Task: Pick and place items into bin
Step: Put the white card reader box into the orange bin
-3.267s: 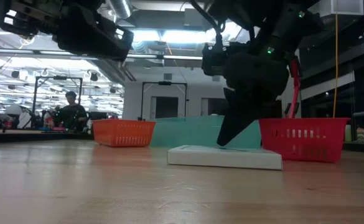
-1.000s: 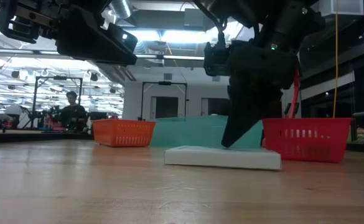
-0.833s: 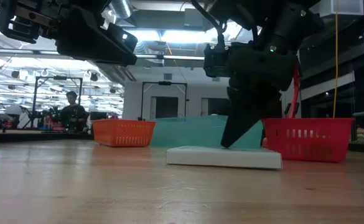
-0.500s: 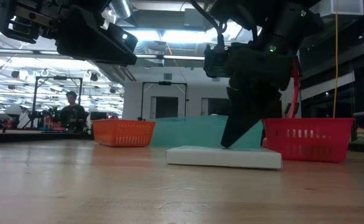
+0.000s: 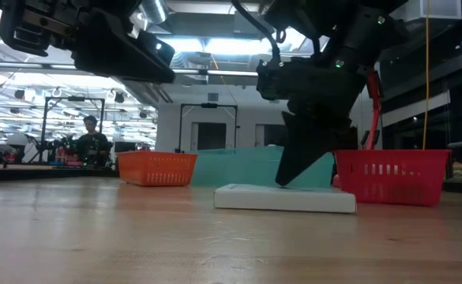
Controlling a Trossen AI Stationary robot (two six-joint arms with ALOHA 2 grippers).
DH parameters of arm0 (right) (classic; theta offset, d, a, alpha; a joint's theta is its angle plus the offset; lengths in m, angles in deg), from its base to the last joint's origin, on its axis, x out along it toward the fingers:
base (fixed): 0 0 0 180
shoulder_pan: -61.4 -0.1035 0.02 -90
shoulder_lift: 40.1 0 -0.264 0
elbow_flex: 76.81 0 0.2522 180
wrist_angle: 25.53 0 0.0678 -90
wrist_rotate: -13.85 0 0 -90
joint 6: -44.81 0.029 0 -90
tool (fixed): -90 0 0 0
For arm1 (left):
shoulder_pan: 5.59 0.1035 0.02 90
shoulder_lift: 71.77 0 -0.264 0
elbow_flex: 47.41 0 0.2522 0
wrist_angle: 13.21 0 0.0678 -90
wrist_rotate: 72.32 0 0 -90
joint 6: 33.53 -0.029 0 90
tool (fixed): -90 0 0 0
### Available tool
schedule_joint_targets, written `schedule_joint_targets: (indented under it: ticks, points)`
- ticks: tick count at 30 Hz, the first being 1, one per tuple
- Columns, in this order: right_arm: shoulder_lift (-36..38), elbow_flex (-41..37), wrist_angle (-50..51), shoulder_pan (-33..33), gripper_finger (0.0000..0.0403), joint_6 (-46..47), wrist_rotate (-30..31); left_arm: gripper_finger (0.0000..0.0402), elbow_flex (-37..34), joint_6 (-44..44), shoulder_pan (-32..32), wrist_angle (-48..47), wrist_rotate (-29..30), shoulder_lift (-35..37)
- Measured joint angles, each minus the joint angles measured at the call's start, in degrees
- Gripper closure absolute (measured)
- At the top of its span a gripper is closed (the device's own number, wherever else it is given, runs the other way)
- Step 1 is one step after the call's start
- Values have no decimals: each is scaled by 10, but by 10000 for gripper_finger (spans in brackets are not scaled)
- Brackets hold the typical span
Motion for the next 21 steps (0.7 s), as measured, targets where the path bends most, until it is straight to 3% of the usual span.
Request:
schedule_joint_targets:
  ticks: [12,16,21]
  points:
    - [0,0,-9,0,403,54,5,320,0,0,-1,0,11,0]
    - [0,5,-23,0,403,15,21,320,0,0,-5,0,11,0]
    - [0,30,-26,-6,403,-44,-40,322,0,0,-16,0,11,0]
